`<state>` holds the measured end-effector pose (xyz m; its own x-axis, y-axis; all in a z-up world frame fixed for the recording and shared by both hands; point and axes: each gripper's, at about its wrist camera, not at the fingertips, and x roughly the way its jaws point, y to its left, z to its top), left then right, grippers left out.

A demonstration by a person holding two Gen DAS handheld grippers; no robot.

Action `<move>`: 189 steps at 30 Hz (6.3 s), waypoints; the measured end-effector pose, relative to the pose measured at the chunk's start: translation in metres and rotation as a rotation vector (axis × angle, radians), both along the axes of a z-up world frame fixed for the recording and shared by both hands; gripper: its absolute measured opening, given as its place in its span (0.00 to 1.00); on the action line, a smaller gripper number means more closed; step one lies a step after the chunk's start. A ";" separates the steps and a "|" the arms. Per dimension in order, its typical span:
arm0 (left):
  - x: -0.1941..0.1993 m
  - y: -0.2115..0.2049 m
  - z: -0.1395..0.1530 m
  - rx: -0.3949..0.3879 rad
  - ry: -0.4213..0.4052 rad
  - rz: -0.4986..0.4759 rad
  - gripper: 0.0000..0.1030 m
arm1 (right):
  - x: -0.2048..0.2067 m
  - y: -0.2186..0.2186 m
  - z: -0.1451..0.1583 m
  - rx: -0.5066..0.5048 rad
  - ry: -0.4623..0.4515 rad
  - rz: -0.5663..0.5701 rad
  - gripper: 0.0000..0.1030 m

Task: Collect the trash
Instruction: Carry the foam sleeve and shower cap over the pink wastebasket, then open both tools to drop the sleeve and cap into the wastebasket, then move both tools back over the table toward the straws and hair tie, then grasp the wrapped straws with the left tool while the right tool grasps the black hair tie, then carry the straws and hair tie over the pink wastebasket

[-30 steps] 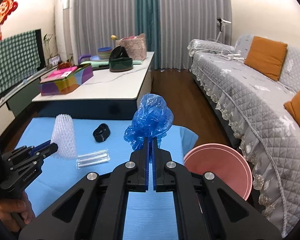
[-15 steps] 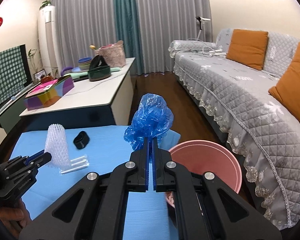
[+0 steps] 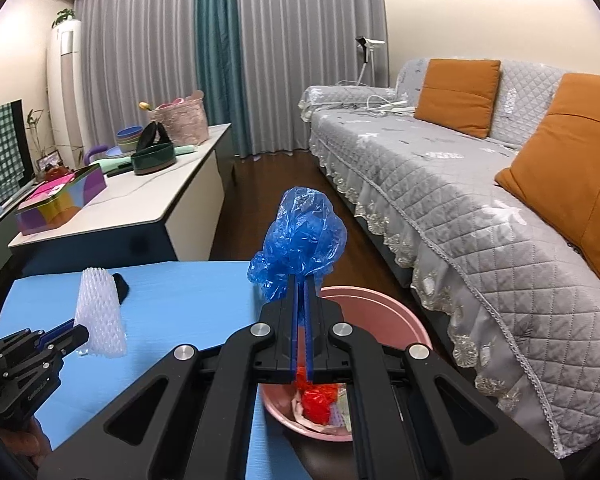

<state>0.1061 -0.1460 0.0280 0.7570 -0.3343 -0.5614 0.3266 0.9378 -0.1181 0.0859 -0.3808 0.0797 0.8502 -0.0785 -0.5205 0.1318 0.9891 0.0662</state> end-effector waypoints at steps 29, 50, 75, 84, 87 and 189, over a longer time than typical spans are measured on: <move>0.064 -0.144 -0.003 0.000 -0.008 -0.241 0.12 | 0.030 -0.072 -0.019 0.021 0.061 -0.131 0.03; 0.061 -0.111 -0.009 0.011 0.033 -0.203 0.52 | 0.039 -0.073 -0.026 0.077 0.095 -0.162 0.56; 0.053 0.086 -0.045 0.137 0.101 0.066 0.52 | 0.039 0.045 -0.010 0.058 0.015 0.001 0.46; 0.083 0.098 -0.073 0.149 0.222 0.105 0.55 | 0.054 0.079 -0.021 0.036 0.045 0.083 0.47; 0.090 0.102 -0.080 0.121 0.276 0.112 0.55 | 0.057 0.087 -0.023 0.025 0.048 0.098 0.47; 0.009 0.116 -0.011 0.049 0.081 0.229 0.05 | 0.036 0.129 -0.011 -0.064 0.120 0.272 0.05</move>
<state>0.1154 -0.0296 0.0169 0.7616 -0.1301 -0.6349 0.0960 0.9915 -0.0879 0.1223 -0.2517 0.0690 0.7774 0.1080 -0.6196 -0.1355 0.9908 0.0027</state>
